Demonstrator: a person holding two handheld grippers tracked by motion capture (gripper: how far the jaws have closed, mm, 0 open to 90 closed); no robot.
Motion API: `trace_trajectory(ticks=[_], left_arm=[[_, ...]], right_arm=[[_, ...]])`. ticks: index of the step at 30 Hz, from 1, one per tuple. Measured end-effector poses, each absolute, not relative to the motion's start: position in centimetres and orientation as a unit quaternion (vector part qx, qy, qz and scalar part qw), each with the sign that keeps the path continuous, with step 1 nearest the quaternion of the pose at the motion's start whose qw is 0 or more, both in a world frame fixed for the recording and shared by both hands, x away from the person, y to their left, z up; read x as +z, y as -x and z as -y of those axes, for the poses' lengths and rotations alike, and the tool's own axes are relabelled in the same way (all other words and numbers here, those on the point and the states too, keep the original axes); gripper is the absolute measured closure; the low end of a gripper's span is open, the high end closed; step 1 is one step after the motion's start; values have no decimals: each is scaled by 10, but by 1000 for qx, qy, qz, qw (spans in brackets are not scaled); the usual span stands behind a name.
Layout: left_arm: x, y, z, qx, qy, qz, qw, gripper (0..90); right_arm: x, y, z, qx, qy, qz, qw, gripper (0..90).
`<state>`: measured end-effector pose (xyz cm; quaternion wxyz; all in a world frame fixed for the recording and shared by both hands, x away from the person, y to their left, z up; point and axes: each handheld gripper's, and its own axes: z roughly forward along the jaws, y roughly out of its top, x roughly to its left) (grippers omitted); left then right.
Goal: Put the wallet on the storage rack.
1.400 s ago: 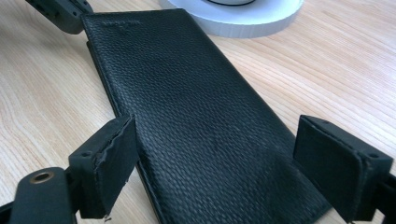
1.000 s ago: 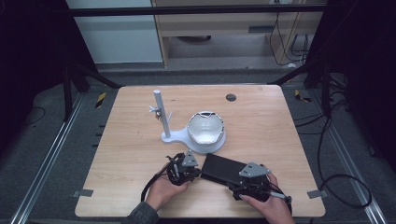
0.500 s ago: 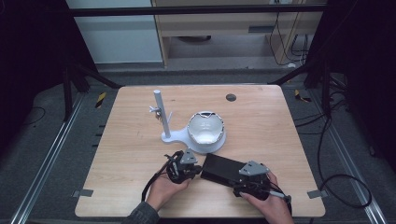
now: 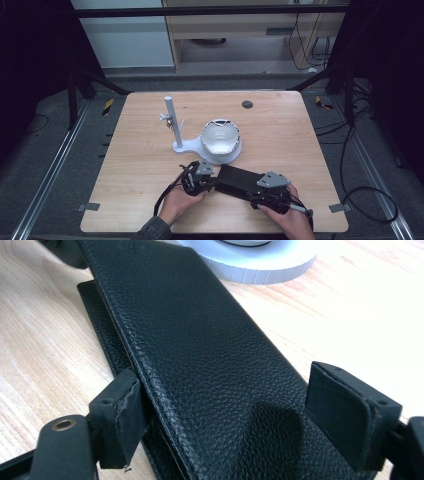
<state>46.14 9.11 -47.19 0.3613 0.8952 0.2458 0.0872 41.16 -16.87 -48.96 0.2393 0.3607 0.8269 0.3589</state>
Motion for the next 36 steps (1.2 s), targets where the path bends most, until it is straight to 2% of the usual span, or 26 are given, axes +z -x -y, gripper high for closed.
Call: trace_trajectory(ticks=[23, 25, 29, 30, 31, 32, 33, 34, 35, 36], left_arm=[[-463, -469, -92, 62, -885, -261, 380, 820], [-460, -470, -92, 59, -882, -264, 386, 819], [-456, -470, -93, 57, -878, -267, 393, 800], [-455, -470, -94, 60, -877, -269, 395, 785], [-454, -469, -95, 66, -875, -274, 395, 708], [-453, -468, -96, 70, -874, -278, 392, 660], [-453, -468, -96, 70, -874, -278, 392, 593], [-452, -468, -97, 76, -874, -280, 389, 593], [-451, -467, -98, 83, -873, -280, 390, 460], [-451, -467, -98, 83, -873, -280, 390, 426]], right_arm=[[-480, -427, 142, 293, -337, -865, 229, 294], [-480, -428, 140, 287, -334, -867, 233, 329], [-477, -428, 140, 277, -320, -870, 252, 517], [-476, -428, 140, 274, -315, -871, 260, 564], [-474, -427, 139, 269, -305, -871, 276, 664], [-472, -426, 139, 265, -301, -872, 282, 704], [-472, -426, 139, 265, -301, -872, 282, 704], [-471, -426, 139, 262, -294, -873, 287, 739], [-468, -425, 141, 265, -284, -875, 288, 782], [-468, -425, 141, 265, -284, -875, 288, 782]])
